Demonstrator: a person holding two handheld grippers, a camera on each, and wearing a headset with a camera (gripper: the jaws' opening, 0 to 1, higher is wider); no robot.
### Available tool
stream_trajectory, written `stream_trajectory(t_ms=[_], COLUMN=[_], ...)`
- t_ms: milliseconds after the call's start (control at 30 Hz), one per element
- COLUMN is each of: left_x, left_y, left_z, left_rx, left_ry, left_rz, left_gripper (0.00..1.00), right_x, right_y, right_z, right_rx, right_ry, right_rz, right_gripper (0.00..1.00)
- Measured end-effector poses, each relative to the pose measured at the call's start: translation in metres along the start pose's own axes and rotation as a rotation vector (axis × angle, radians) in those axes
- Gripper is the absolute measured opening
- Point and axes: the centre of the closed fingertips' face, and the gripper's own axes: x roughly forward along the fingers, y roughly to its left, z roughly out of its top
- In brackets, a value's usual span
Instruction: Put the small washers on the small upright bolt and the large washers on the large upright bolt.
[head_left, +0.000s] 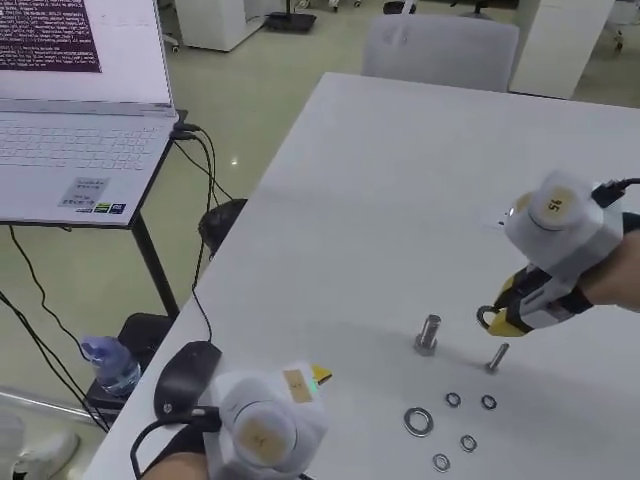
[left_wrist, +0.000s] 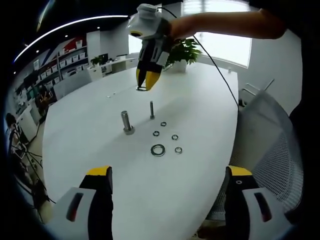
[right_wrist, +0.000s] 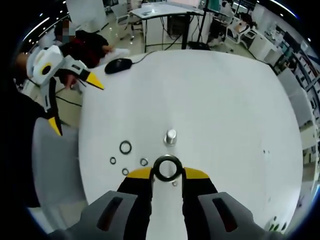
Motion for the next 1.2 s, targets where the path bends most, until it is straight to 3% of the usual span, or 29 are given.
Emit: stream_trajectory(t_ms=[567, 1200], left_x=[-0.004, -0.006], left_y=[0.003, 0.007], left_z=[-0.008, -0.012], left_rx=[0.004, 0.022], left_ry=[0.015, 0.024], left_rz=[-0.01, -0.016], left_gripper=[0.93, 0.91], right_x=[0.022, 0.05], right_y=[-0.008, -0.01], right_z=[0.023, 0.032], right_rx=[-0.022, -0.066], right_ry=[0.005, 0.055], right_rz=[0.01, 0.013], right_gripper=[0.22, 0.22])
